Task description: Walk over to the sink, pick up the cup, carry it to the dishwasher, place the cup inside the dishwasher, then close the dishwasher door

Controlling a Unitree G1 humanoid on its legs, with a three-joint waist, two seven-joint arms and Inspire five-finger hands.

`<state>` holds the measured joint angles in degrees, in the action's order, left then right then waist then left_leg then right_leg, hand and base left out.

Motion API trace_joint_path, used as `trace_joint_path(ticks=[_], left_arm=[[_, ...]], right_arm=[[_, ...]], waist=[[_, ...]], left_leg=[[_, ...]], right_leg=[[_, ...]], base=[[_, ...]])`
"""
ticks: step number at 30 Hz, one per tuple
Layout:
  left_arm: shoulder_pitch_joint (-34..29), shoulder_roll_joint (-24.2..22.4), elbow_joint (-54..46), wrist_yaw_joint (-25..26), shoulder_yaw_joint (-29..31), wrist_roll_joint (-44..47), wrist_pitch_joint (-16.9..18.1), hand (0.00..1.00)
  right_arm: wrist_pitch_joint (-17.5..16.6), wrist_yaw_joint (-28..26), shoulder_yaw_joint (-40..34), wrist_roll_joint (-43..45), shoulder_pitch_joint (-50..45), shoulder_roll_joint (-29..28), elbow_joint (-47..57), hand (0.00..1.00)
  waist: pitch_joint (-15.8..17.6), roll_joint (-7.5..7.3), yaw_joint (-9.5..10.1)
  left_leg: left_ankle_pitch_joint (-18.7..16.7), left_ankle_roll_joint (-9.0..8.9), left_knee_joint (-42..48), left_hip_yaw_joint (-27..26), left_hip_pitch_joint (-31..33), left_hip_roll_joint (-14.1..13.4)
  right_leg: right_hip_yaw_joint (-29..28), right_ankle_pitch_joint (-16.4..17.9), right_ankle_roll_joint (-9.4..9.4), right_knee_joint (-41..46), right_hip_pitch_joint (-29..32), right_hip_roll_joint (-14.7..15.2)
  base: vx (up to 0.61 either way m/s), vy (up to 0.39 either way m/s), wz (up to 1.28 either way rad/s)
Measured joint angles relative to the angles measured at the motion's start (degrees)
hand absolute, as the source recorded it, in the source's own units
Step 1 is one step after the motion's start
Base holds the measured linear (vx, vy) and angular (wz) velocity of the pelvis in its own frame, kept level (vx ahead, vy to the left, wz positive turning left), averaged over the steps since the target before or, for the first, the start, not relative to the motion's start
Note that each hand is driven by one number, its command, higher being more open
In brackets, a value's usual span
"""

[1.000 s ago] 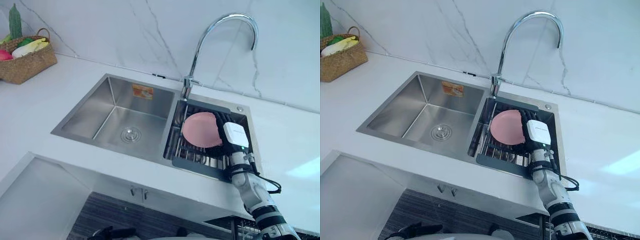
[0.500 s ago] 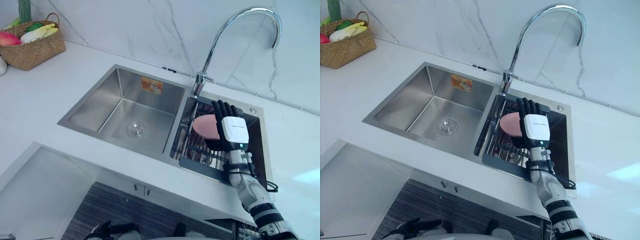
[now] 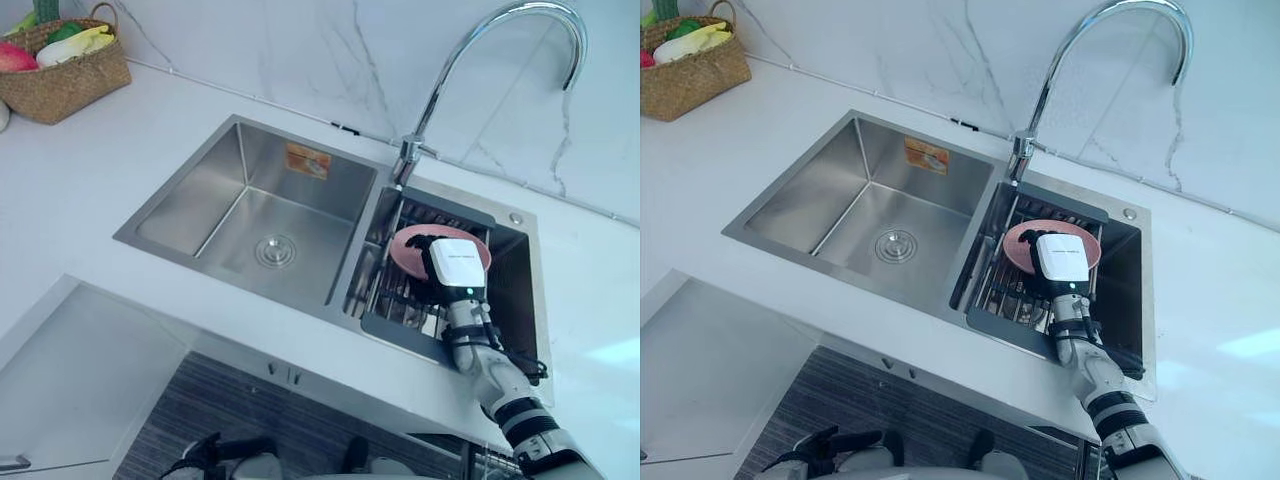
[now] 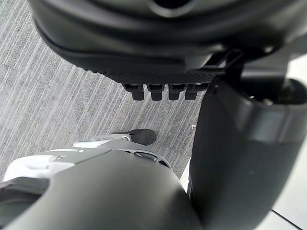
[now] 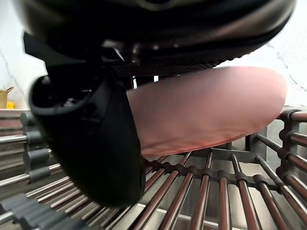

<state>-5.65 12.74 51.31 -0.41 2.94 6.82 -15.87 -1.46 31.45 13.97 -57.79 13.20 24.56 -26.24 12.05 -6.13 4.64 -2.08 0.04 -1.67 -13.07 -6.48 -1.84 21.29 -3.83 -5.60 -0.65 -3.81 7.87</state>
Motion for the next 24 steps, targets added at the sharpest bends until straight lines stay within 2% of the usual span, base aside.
trace_joint_path(ticks=[4, 10, 13, 19, 24], left_arm=[[0.07, 0.03, -0.25, -0.23, 0.0, 0.01, 0.02, 1.0], [0.02, 0.11, -0.63, -0.89, 0.0, -0.05, 0.01, 1.0], [-0.25, 0.11, -1.03, -0.9, -0.01, -0.06, 0.02, 1.0], [-0.9, 0.3, -1.11, -0.88, 0.07, -0.06, 0.24, 1.0], [-1.75, 0.11, -1.09, -0.89, 0.01, -0.14, 0.27, 1.0]], right_arm=[[-0.9, 0.65, 0.1, -5.38, 0.84, 2.27, -0.01, 0.0], [-2.45, 1.29, -0.09, -7.02, 0.67, 3.77, -0.1, 0.0], [-4.16, 3.58, -1.47, -7.29, -0.27, 6.14, 0.66, 0.0], [-5.98, 8.54, -9.61, -6.64, -5.17, 8.01, 10.98, 0.0], [-7.08, 11.47, -22.22, -2.33, -9.27, 8.68, 22.5, 0.0]], waist=[[0.15, -0.02, 0.35], [0.2, -0.04, 0.2], [0.2, -0.05, 0.12], [0.19, -0.03, -1.82], [0.0, 0.05, -4.21]], left_leg=[[-0.04, 0.03, 0.01, 0.0, 0.09, 0.01], [-0.05, 0.04, 0.15, -0.15, 0.11, 0.05], [-0.1, 0.04, 0.47, -0.36, 0.17, 0.07], [-1.36, -0.15, 2.33, -1.89, 0.13, -0.03], [-1.7, -0.08, 2.66, -2.74, -0.49, 0.02]], right_leg=[[-0.02, 0.0, 0.01, 0.0, 0.09, 0.01], [-0.2, -0.01, 0.02, 0.0, 0.18, 0.04], [-0.38, -0.02, 0.03, 0.0, 0.19, 0.1], [-2.09, -0.03, 0.05, 0.04, 0.23, 0.14], [-2.77, -0.02, 0.04, 1.03, 0.43, 0.36]], base=[[-0.03, -0.002, 0.01], [0.0, 0.0, 0.0], [0.0, -0.001, -0.02], [0.0, 0.003, -0.15], [-0.01, 0.014, -0.09]])
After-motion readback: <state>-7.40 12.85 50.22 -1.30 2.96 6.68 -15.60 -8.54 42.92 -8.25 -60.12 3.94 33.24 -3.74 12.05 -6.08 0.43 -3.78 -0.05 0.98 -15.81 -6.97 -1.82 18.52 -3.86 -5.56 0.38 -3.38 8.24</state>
